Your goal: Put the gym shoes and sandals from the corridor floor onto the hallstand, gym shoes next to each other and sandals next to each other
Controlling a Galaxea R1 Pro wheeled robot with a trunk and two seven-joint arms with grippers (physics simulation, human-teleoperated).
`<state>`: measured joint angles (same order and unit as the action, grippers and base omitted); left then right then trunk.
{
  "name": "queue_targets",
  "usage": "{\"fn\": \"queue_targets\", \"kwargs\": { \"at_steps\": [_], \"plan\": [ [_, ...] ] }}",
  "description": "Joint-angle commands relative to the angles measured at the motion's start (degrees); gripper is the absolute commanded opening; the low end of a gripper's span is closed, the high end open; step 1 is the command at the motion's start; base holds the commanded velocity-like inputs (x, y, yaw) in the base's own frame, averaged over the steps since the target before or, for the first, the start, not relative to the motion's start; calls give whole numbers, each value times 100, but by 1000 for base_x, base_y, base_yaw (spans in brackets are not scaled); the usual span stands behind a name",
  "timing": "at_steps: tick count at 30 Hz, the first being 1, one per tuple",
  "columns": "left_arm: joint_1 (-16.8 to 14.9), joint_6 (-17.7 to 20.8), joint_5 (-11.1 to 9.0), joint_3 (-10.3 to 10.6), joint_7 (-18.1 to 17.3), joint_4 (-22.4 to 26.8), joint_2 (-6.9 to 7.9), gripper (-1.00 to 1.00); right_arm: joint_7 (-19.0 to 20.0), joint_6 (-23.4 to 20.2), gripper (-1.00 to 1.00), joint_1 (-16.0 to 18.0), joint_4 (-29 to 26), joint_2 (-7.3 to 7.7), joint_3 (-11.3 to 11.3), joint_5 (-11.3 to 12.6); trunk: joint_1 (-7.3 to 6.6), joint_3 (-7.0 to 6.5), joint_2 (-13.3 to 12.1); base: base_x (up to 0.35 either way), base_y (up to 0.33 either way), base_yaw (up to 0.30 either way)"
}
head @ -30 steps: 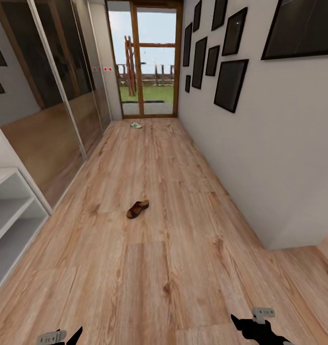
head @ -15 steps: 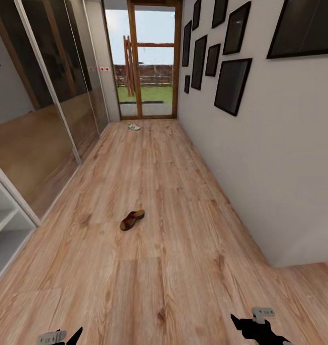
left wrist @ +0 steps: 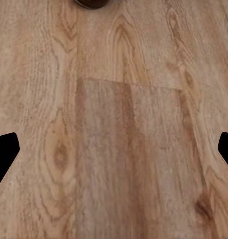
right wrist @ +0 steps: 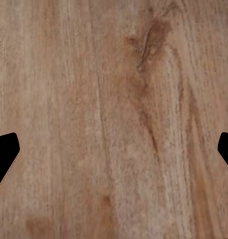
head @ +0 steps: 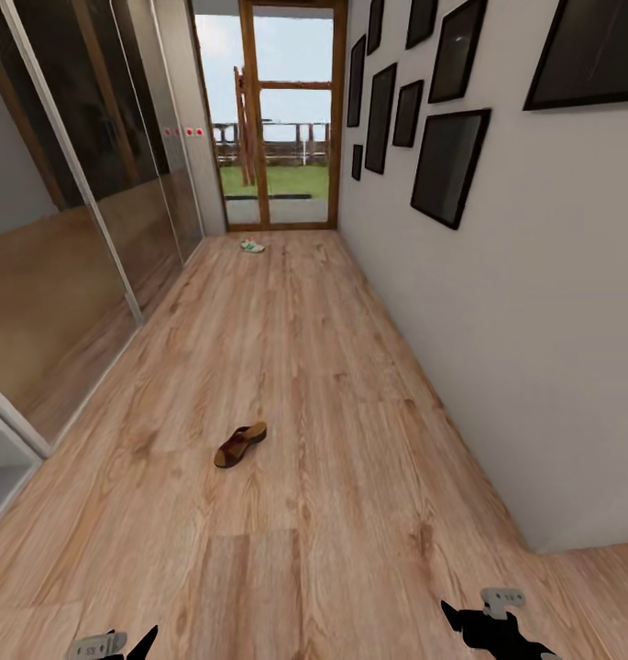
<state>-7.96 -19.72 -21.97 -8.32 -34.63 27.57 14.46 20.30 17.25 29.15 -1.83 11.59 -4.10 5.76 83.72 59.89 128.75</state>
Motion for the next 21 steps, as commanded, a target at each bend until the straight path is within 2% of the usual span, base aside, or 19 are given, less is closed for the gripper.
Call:
{"fn": "queue_targets", "kwargs": {
  "at_steps": [1,21],
  "plan": [
    [-4,12,-44,-12,-51,-6,1,100,57,-2,100,3,7,1,-38,57,3,5,2,336,-95,45],
    [-4,12,-44,-12,-51,-6,3,100,53,-3,100,3,7,1,-38,57,3,5,2,291,-141,262]
  ]
}}
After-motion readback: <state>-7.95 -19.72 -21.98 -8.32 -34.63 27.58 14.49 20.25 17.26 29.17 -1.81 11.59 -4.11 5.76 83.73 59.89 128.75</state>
